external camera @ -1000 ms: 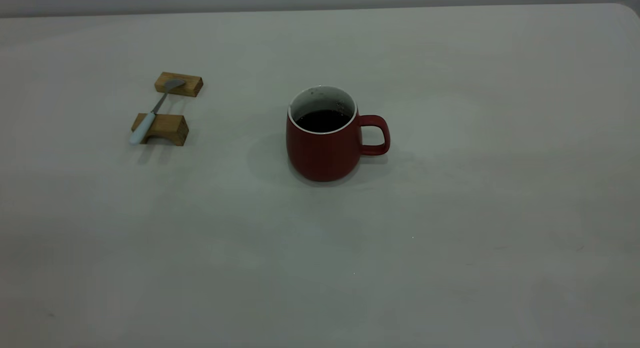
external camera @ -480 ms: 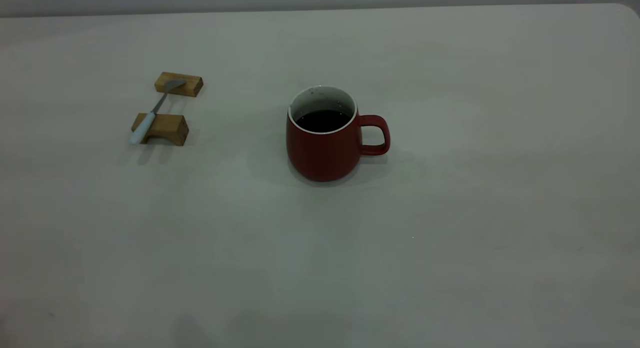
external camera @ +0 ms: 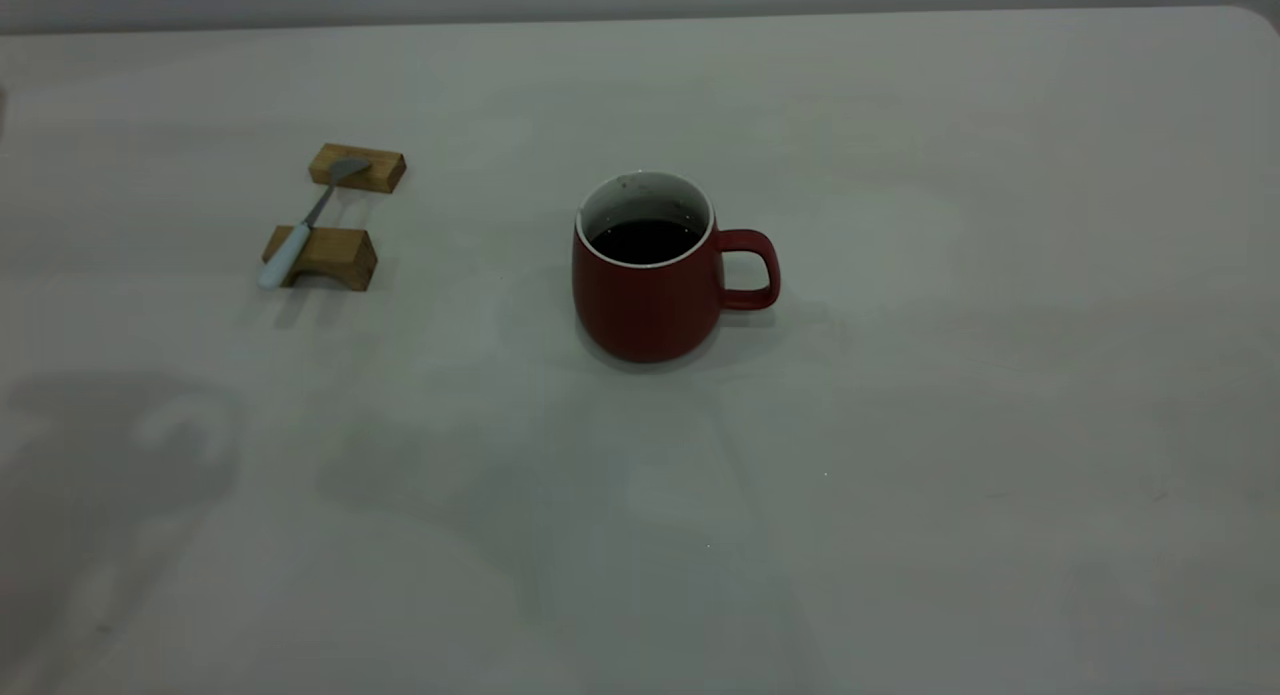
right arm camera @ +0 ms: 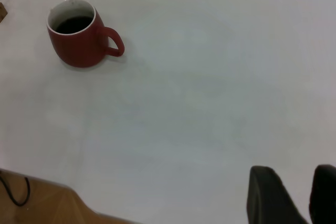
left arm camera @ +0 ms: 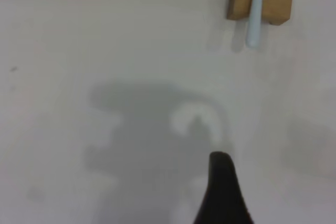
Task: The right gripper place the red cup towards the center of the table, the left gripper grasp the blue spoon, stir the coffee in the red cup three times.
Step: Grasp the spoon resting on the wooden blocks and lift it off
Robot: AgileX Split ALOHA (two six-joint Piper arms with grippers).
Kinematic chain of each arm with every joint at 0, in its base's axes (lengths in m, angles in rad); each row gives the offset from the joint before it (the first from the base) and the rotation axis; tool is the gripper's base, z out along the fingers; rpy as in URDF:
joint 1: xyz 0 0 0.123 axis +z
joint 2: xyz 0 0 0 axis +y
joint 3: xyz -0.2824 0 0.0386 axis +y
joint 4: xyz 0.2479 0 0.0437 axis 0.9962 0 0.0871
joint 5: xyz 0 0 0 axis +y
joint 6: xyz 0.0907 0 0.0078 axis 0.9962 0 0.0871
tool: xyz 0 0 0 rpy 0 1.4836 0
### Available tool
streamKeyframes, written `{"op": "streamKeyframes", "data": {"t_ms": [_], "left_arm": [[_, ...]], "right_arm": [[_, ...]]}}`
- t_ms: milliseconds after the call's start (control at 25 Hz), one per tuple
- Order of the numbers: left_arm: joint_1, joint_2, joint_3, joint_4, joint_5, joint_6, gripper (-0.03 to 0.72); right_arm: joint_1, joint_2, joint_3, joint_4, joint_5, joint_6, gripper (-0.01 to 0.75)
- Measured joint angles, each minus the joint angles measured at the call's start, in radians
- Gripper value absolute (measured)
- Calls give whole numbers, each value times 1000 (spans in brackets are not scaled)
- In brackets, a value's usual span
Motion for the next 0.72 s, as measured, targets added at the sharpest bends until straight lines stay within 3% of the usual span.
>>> {"op": "streamKeyframes", "data": {"t_ms": [320,720], "left_arm": [[-39,403,-221,0,-53,-3,615],[-39,692,-407,0,-66,-3,603]], "right_arm": [[0,0,0,0,0,0,236],[0,0,0,0,0,0,237]]}}
